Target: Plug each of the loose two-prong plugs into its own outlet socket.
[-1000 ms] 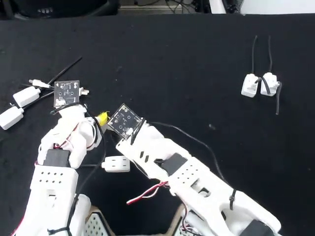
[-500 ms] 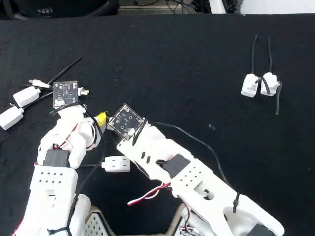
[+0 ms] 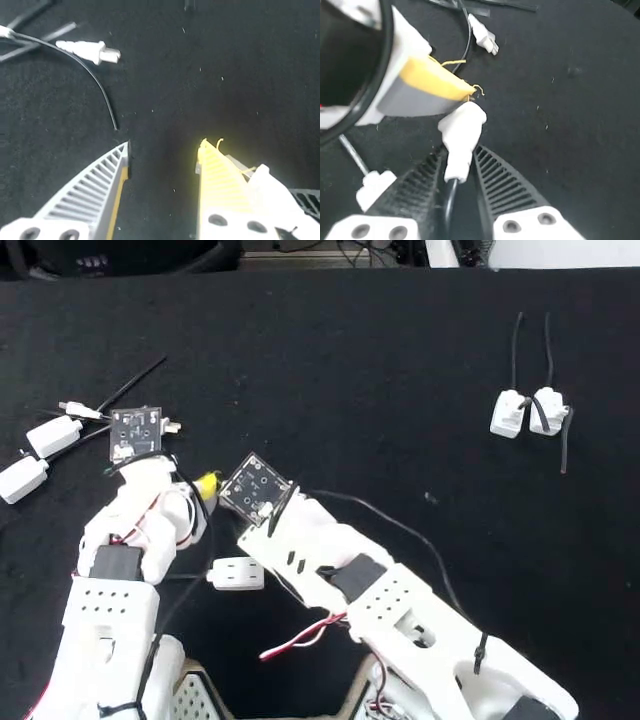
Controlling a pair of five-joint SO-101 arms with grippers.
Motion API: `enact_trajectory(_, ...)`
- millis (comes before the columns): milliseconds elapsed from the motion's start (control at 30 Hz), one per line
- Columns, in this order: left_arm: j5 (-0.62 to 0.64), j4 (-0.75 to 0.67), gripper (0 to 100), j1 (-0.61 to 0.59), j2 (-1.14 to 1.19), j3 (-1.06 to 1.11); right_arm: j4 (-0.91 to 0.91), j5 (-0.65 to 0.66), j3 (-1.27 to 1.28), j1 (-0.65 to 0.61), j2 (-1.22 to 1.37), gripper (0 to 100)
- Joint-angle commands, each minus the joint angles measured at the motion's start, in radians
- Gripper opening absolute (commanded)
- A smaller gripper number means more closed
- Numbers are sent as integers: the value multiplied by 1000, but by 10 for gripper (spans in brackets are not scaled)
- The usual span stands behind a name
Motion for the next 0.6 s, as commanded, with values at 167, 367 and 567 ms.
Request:
enact_trajectory(167,-5,-8,224,-7,-8,-16,181,18,-113,170,31,11)
enact_trajectory(367,-5,-3,224,-10,-8,-10,236,170,-122,173,216,11)
enact_trajectory(567,-8,-2,224,-10,-8,-8,238,175,-225,172,375,15)
